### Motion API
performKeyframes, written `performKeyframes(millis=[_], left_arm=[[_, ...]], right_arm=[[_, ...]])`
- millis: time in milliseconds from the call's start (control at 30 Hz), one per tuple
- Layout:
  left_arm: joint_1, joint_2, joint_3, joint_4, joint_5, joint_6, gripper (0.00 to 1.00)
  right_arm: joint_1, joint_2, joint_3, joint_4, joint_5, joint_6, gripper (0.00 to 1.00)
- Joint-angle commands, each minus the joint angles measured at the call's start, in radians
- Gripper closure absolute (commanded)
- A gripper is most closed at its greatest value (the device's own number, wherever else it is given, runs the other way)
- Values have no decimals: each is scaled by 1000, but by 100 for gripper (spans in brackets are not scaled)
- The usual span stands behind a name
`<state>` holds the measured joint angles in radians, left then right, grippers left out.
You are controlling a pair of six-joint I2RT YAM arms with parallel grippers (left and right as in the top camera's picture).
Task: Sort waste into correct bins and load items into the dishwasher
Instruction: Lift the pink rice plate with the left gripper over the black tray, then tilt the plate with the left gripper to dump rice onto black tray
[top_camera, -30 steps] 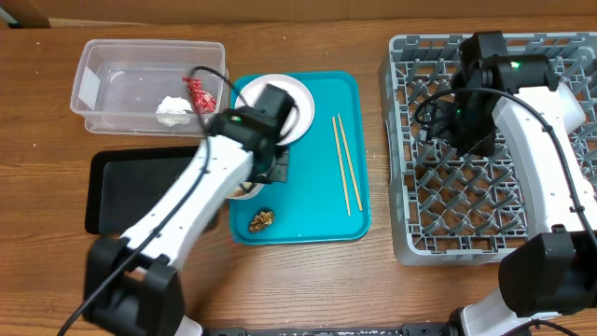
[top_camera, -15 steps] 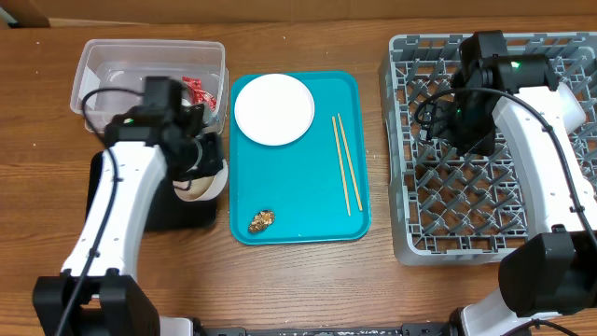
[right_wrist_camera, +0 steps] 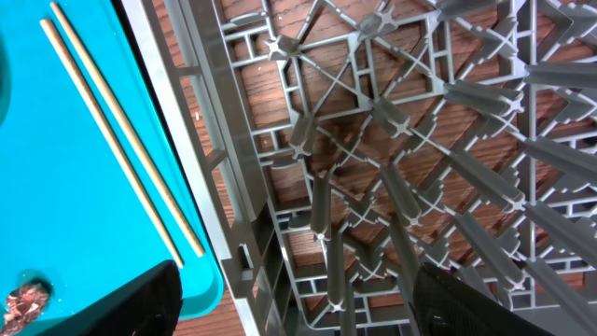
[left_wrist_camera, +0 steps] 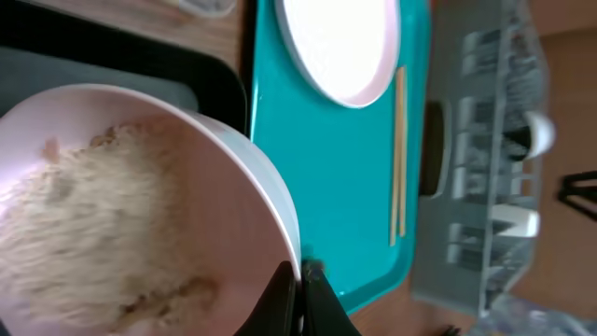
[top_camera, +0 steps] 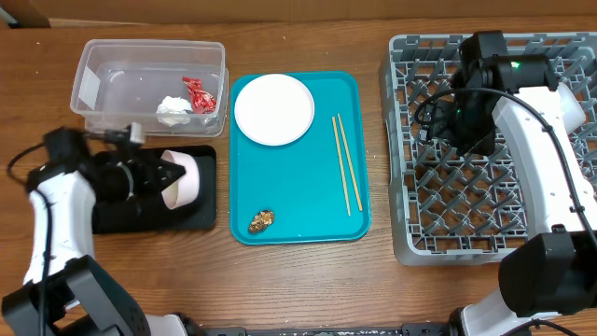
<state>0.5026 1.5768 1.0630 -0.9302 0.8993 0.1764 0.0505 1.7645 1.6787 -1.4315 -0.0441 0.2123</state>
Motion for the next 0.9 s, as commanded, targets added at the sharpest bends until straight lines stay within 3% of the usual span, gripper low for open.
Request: performKeyframes(millis=[0,267,867], left_arm=[[60,25,-45,3,282,164,96],[127,111,-114,2,520,285,96],[212,157,-114,0,645,190,96]], right_arm=[[0,-14,-4,4,6,-3,19],[0,-14,-4,3,6,-3,19],[0,-14,-4,4,6,-4,18]])
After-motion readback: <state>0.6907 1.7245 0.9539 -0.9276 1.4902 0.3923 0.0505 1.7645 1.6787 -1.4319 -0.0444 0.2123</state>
